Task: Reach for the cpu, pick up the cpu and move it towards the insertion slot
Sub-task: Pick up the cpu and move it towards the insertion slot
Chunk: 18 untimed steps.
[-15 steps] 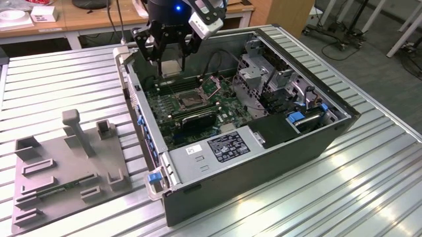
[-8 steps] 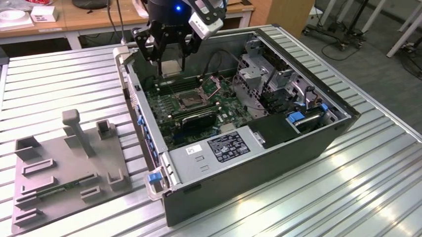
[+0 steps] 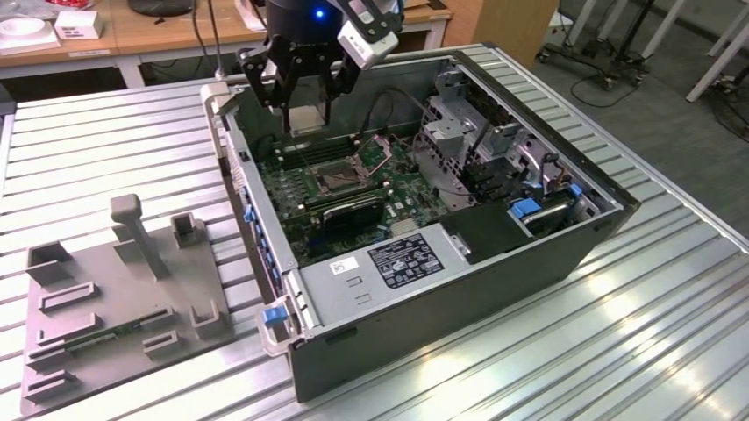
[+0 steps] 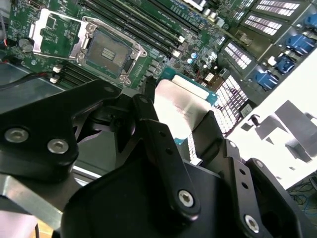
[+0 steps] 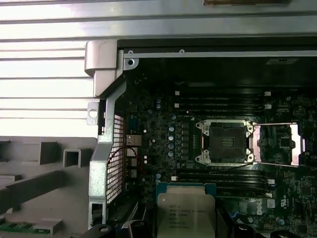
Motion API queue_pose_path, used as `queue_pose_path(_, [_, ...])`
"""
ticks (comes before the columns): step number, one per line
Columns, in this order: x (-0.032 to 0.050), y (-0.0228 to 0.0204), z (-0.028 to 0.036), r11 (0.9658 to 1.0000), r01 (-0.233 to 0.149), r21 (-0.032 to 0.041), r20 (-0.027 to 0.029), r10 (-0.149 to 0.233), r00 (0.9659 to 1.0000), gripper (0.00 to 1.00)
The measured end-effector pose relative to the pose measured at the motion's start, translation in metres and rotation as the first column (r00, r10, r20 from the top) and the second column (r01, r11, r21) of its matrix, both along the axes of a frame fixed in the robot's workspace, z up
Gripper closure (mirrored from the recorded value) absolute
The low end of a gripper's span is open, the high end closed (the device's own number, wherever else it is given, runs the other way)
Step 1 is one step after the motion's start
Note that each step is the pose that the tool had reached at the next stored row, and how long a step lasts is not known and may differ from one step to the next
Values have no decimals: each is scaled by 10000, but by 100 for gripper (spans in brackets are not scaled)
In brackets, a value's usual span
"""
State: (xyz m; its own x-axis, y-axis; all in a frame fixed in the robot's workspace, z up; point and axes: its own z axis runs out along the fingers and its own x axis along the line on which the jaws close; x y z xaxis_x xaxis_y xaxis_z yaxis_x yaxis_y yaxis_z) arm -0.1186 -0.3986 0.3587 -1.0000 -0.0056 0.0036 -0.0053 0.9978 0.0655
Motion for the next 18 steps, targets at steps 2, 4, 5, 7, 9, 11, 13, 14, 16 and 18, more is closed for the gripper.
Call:
queue_pose_path(2, [13,15,-3,10000,1,1,0,-1,10000,45])
queue_pose_path(4, [26,18,-5,10000,-1,2,1,1,10000,45])
queue_pose_path(5, [30,17,-6,10000,0,2,2,0,10000,45])
queue_pose_path(7, [36,20,-6,10000,0,0,0,0,10000,45])
queue_pose_path(9, [57,34,-9,10000,1,0,0,-1,10000,45])
queue_pose_path(11, [69,41,-11,10000,0,1,1,0,10000,45])
queue_pose_path(13, [80,47,-13,10000,0,0,1,0,10000,45])
queue_pose_path(14, [87,50,-14,10000,0,1,1,0,10000,45])
queue_pose_path(16, [96,54,-15,10000,1,1,1,-1,10000,45])
queue_pose_path(18, [106,60,-16,10000,1,0,1,-1,10000,45])
